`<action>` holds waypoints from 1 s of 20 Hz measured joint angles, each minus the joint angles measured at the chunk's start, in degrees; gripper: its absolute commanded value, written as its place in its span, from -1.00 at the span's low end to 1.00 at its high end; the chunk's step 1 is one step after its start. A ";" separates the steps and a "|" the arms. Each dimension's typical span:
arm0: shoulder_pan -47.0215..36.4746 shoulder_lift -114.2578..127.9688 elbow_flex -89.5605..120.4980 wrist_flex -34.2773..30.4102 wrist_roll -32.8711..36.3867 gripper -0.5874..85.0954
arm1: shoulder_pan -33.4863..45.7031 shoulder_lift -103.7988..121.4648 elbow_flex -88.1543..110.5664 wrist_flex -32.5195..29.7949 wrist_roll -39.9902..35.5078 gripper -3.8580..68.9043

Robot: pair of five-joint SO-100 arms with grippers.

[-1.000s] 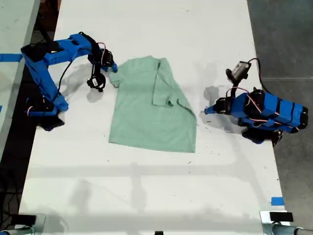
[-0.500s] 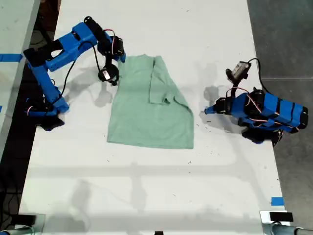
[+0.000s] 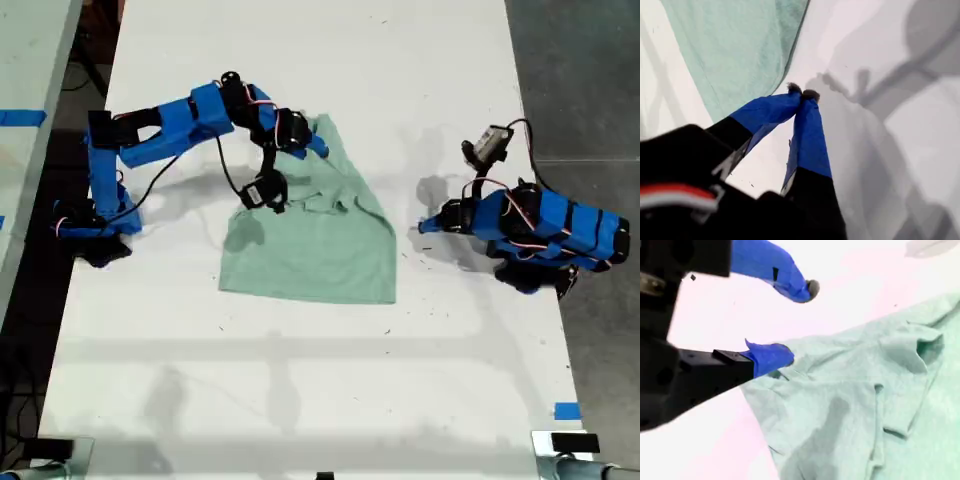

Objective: Fold t shirt

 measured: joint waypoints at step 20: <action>16.26 128.41 121.99 -16.44 -10.02 -0.99 | 0.00 0.00 0.00 0.00 0.00 -0.87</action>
